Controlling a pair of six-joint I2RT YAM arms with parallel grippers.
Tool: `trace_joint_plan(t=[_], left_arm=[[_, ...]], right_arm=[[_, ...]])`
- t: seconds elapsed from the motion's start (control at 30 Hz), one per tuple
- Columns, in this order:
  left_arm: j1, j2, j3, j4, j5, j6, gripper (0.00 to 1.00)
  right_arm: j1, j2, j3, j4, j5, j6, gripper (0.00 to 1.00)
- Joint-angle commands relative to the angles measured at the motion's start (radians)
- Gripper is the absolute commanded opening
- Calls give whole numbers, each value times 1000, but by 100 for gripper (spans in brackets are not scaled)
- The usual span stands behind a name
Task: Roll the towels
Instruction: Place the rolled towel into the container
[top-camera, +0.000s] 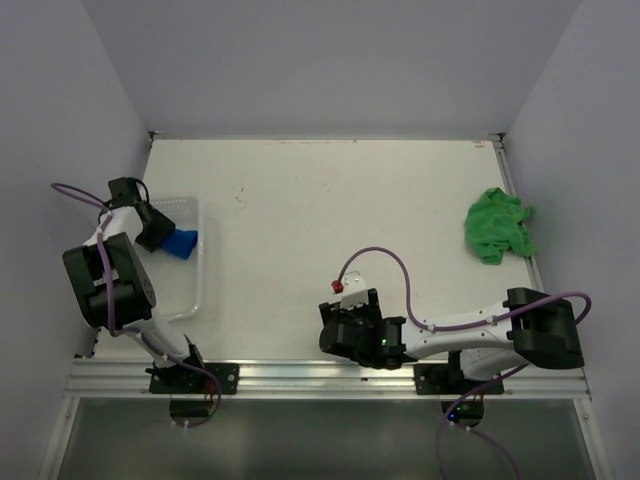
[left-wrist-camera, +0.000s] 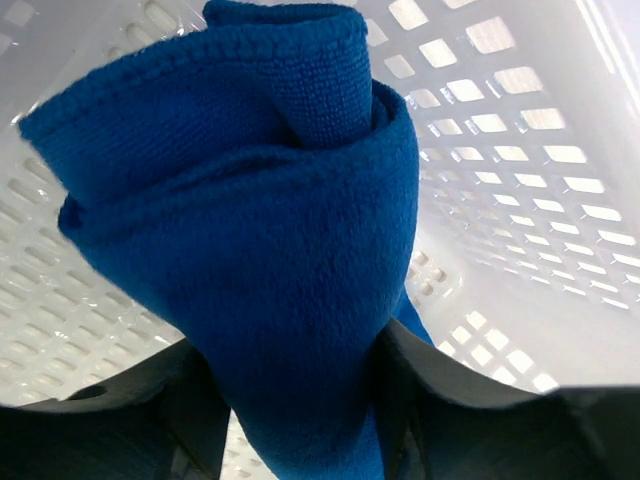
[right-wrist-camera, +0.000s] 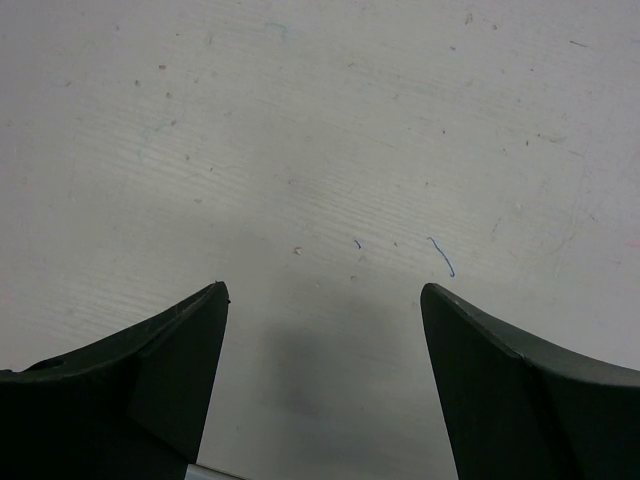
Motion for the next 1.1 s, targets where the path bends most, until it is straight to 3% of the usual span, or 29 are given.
trace_joint_plan(t=[0.0,0.17,0.4,0.57,0.7,0.73,0.83,1.07], left_arm=[[-13,15,-12,61,6,-8,56],[-21,15,-9,38,-17,-3,73],[-24,-14,8,5,-37,9,82],[-28,-58,39,-33,-58,21,99],[-30,-71,79,-83,-84,29,100],[-30,-74,82,-91,-87,31,100],[-30,-101,94,-108,-87,37,100],[-62,-184,154,-134,-133,89,100]], right_arm=[[-5,-2,-10,29,3,10,82],[-5,-1,-10,29,6,10,82],[-8,-3,-2,24,8,-4,82],[-8,-9,3,24,3,-7,82],[-11,-22,3,6,3,5,86],[-12,-29,-5,7,2,9,93],[-25,-56,-22,16,-20,16,98],[-48,-114,-22,-14,-38,7,99]])
